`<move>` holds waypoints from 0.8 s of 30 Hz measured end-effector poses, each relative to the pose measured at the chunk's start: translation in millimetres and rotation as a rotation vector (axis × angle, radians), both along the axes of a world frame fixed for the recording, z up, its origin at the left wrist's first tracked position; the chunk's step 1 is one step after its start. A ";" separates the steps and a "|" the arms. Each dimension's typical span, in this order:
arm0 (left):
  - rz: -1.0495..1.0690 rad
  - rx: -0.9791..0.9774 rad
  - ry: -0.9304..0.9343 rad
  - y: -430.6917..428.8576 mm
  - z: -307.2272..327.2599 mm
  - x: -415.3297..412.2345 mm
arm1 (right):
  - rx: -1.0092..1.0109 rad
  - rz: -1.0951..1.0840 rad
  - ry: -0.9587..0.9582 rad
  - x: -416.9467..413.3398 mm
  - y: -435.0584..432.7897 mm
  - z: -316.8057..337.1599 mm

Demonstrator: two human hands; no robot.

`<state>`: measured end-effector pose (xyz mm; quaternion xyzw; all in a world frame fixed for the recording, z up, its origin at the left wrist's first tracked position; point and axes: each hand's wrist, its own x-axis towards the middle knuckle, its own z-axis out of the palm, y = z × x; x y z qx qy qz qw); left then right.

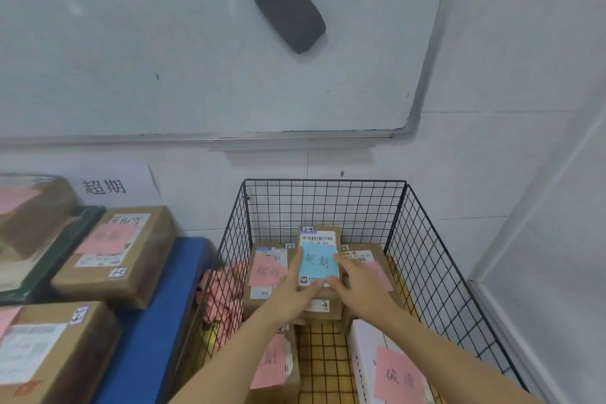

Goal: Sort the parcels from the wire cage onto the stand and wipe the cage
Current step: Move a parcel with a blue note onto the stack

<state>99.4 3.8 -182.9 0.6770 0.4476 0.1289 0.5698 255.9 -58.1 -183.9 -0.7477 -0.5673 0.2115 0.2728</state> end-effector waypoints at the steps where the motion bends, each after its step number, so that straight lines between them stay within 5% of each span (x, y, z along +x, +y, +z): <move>1: 0.015 -0.020 -0.033 -0.1 -3.3 0.2 | -0.015 -0.002 0.011 0.2 -0.6 -2.4; 10: 0.110 0.059 -0.092 -0.4 12.6 4.9 | 0.044 -0.013 -0.106 3.7 -2.4 23.9; 24: 0.096 0.385 -0.089 -0.9 156.8 -24.6 | 0.308 0.082 -0.243 -25.6 -16.2 179.9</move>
